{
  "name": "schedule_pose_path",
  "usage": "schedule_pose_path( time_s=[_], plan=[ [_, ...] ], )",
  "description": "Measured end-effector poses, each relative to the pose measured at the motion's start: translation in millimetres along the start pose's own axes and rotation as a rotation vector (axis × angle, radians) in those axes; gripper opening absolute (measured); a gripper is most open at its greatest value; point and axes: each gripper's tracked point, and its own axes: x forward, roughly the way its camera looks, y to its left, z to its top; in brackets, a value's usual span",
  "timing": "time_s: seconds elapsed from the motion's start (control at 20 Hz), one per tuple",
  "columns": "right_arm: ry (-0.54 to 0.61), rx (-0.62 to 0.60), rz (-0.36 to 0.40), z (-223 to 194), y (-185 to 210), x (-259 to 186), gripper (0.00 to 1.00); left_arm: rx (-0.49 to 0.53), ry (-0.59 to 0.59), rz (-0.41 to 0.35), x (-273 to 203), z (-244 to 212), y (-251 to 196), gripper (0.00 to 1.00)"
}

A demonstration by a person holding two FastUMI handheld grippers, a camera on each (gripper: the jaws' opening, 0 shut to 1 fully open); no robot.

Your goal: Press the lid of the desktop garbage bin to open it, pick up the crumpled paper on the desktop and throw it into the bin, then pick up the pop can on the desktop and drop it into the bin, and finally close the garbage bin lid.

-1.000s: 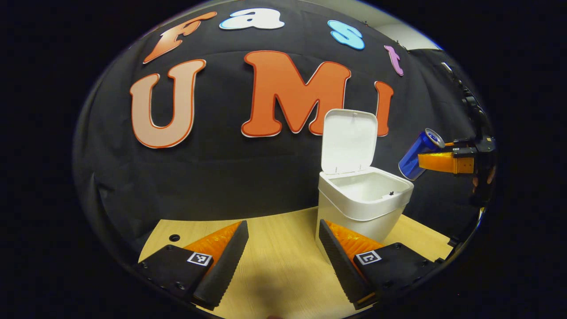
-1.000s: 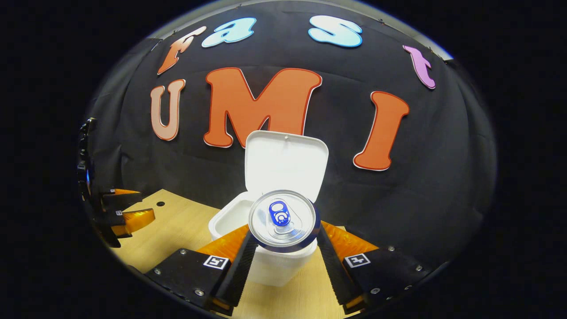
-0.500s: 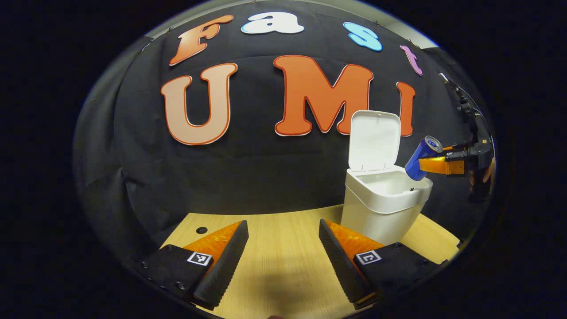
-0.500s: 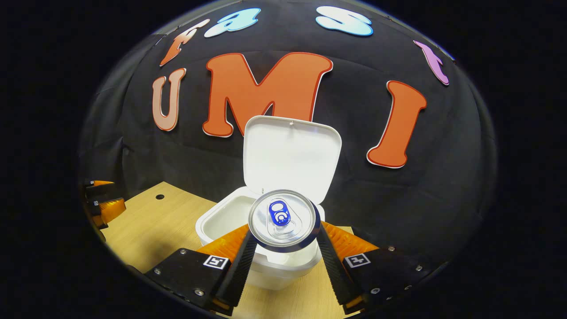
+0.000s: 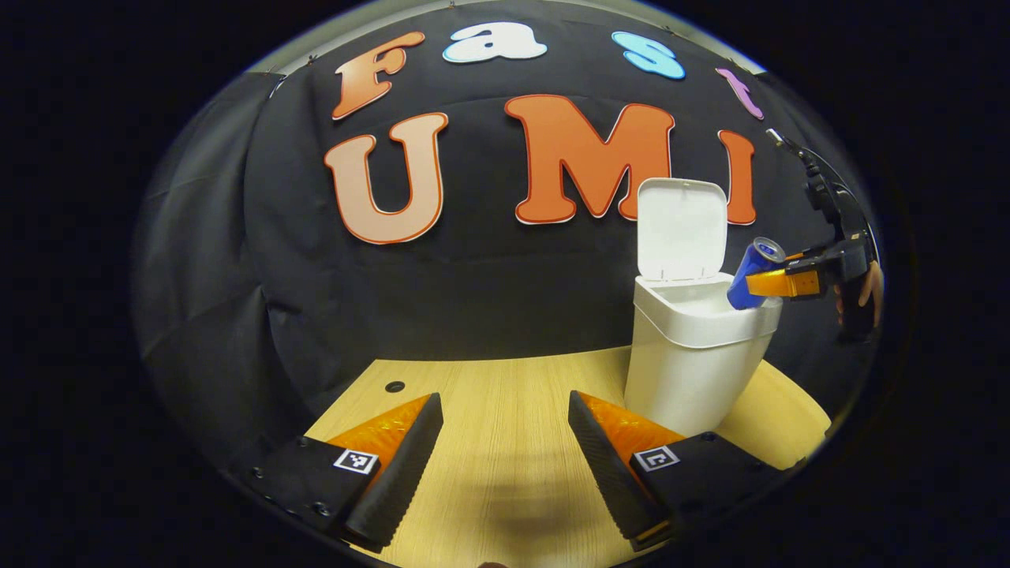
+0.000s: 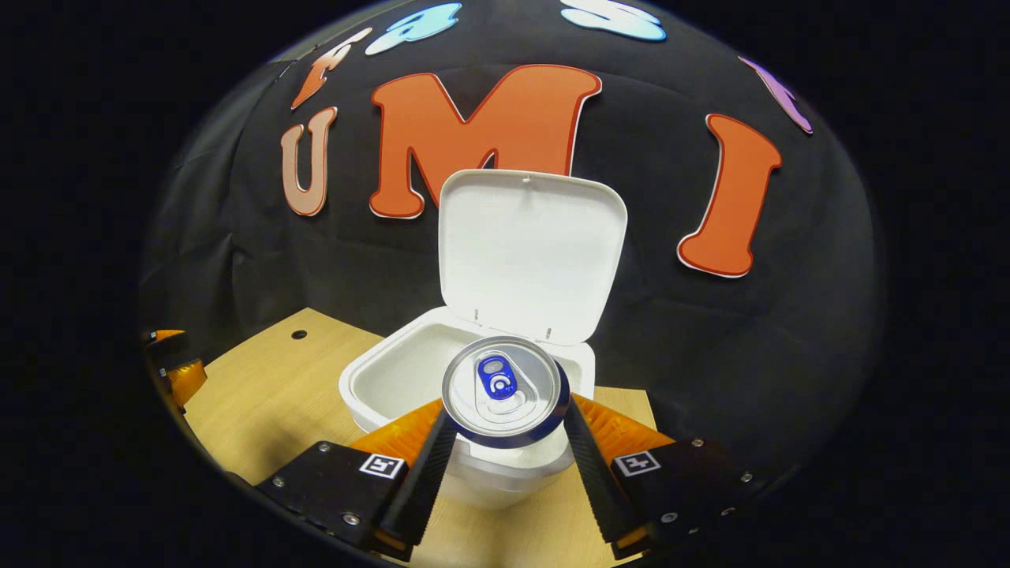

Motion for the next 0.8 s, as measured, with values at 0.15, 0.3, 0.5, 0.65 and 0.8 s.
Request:
schedule_pose_path(
  time_s=[0.15, 0.3, 0.5, 0.65, 0.8],
  plan=[
    [-0.031, -0.002, 0.000, 11.5, -5.1, -2.4, 0.82, 0.006, 0.005, 0.004, -3.6, -1.5, -0.1, 1.00],
    [-0.070, 0.002, -0.022, 34.6, -15.0, -2.4, 0.80, 0.018, -0.012, -0.001, -2.8, 4.9, 1.0, 1.00],
    [-0.154, -0.012, -0.061, 84.9, -31.0, -3.1, 0.80, 0.011, -0.031, -0.012, 3.3, 7.6, 0.5, 1.00],
    [-0.200, -0.014, -0.090, 115.6, -37.9, 0.2, 0.80, 0.001, -0.039, -0.015, 7.4, 8.7, 4.8, 1.00],
    [-0.243, -0.015, -0.110, 137.3, -36.9, 5.5, 0.79, -0.011, -0.042, -0.005, 11.7, 6.6, 15.5, 1.00]
  ],
)
